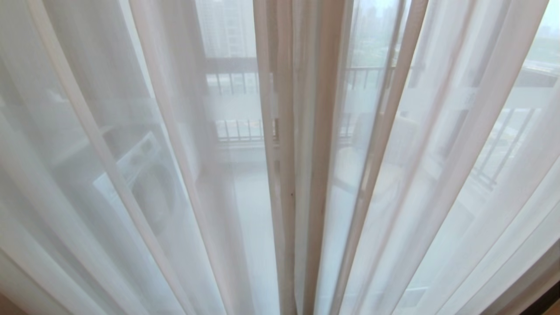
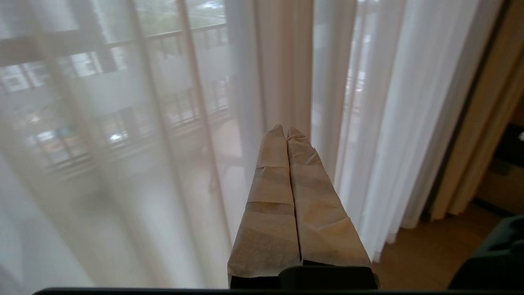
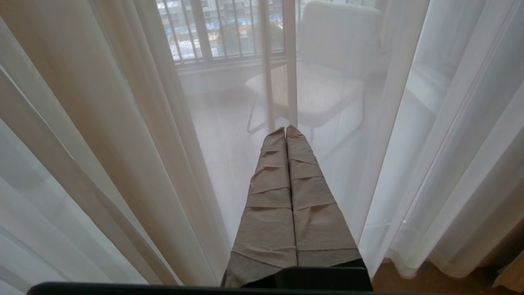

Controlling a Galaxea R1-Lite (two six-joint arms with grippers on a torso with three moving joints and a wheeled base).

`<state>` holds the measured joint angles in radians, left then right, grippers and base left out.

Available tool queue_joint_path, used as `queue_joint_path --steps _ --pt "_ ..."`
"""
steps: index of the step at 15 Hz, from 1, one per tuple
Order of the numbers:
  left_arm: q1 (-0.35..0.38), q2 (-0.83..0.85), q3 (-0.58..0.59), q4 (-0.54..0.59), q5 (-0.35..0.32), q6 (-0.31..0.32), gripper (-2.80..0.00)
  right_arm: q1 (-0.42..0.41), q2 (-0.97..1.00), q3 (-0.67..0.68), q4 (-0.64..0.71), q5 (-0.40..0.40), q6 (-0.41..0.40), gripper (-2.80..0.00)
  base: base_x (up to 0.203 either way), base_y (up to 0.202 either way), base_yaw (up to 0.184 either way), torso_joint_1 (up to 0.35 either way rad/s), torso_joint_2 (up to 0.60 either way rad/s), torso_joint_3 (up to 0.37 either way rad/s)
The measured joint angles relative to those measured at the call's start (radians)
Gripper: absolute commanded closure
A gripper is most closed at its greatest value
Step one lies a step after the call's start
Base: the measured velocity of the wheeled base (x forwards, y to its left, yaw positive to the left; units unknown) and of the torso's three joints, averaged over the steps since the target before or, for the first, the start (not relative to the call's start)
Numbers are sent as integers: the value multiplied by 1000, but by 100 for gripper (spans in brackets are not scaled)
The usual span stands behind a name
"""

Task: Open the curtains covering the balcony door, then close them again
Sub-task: Pull the inner curtains open on both sides

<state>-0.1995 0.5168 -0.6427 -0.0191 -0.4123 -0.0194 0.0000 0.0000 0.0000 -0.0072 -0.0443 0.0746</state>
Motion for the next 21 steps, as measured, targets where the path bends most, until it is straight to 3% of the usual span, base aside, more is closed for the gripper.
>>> queue_joint_path --steps 2,5,6,9,13,17,21 --pt "-107 121 -133 -3 -46 -10 0 0 0 0 0 0 0 0 0 0 0 0 0 0" --pt "-248 288 -298 -3 -57 -15 0 0 0 0 0 0 0 0 0 0 0 0 0 0" --pt "-284 338 -343 -4 -57 -13 -280 0 0 0 0 0 1 0 0 0 0 0 0 0" --pt "-399 456 -439 -8 -19 -1 -280 0 0 0 0 0 0 0 0 0 0 0 0 0" --pt "-530 614 -541 -69 140 38 -280 0 0 0 0 0 1 0 0 0 0 0 0 0" --pt "-572 784 -648 -165 327 135 -280 0 0 0 0 0 0 0 0 0 0 0 0 0" --pt "-586 945 -766 -323 481 168 -280 0 0 0 0 0 0 0 0 0 0 0 0 0"
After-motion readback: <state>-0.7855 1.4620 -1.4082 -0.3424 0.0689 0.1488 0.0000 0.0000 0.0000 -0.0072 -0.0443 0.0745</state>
